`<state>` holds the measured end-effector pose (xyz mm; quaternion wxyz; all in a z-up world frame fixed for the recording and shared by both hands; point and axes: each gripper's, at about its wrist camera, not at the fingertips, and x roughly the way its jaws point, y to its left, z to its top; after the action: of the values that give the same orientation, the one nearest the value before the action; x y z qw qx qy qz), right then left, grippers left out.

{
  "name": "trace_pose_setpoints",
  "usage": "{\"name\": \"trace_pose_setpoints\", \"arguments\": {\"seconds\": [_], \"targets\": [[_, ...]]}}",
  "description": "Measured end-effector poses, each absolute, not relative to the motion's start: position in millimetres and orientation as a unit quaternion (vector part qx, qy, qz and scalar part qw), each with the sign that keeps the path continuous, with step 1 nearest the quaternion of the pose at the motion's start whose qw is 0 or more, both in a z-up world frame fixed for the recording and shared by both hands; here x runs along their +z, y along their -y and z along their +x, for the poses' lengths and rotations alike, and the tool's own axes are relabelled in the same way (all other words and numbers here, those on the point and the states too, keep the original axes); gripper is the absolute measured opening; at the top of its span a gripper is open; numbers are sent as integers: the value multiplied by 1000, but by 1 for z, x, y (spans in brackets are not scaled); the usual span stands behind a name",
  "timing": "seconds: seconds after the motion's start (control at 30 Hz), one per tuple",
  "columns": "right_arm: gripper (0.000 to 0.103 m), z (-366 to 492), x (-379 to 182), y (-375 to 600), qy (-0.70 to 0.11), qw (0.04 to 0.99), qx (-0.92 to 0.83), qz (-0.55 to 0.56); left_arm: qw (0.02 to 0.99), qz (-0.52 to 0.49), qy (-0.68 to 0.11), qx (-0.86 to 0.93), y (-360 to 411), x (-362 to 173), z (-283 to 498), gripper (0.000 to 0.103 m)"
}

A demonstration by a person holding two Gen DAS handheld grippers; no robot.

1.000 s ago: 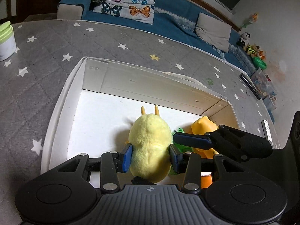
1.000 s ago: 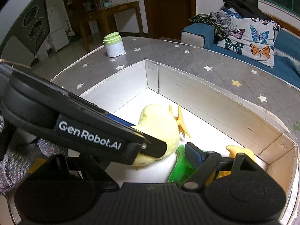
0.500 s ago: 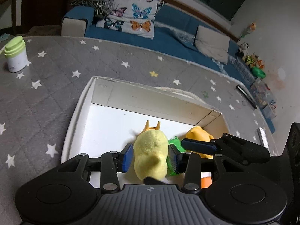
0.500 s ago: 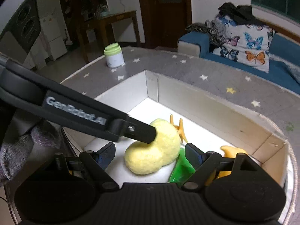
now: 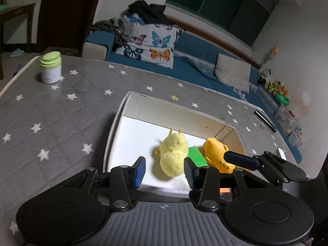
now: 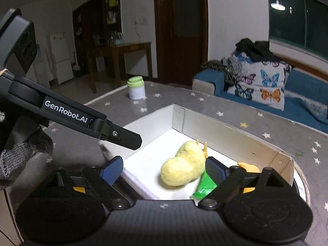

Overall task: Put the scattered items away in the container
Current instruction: 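Carry the plush chick into the box with the left tool and release, then move the left tool to the small yellow duck and grasp it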

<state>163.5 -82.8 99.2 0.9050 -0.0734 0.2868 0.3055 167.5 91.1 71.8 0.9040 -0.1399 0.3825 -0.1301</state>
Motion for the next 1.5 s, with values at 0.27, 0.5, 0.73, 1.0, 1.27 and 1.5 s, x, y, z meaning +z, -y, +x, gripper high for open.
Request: {"name": "trace_pose_setpoints", "arguments": {"seconds": [0.27, 0.5, 0.73, 1.0, 1.27, 1.5], "targets": [[93, 119, 105, 74, -251, 906, 334, -64, 917, -141, -358, -102, -113, 67, 122, 44], [97, 89, 91, 50, -244, 892, 373, -73, 917, -162, -356, -80, -136, 51, 99, 44], [97, 87, 62, 19, -270, 874, 389, -105, 909, -165, -372, -90, -141, 31, 96, 44], [97, 93, 33, -1, -307, 859, 395, -112, 903, -154, -385, -113, -140, 18, 97, 44], [92, 97, 22, -13, -318, 850, 401, -122, 904, -112, -392, -130, -132, 15, 98, 44], [89, 98, 18, -16, -324, 847, 403, -124, 905, -75, -397, -135, -128, 11, 102, 44]]}}
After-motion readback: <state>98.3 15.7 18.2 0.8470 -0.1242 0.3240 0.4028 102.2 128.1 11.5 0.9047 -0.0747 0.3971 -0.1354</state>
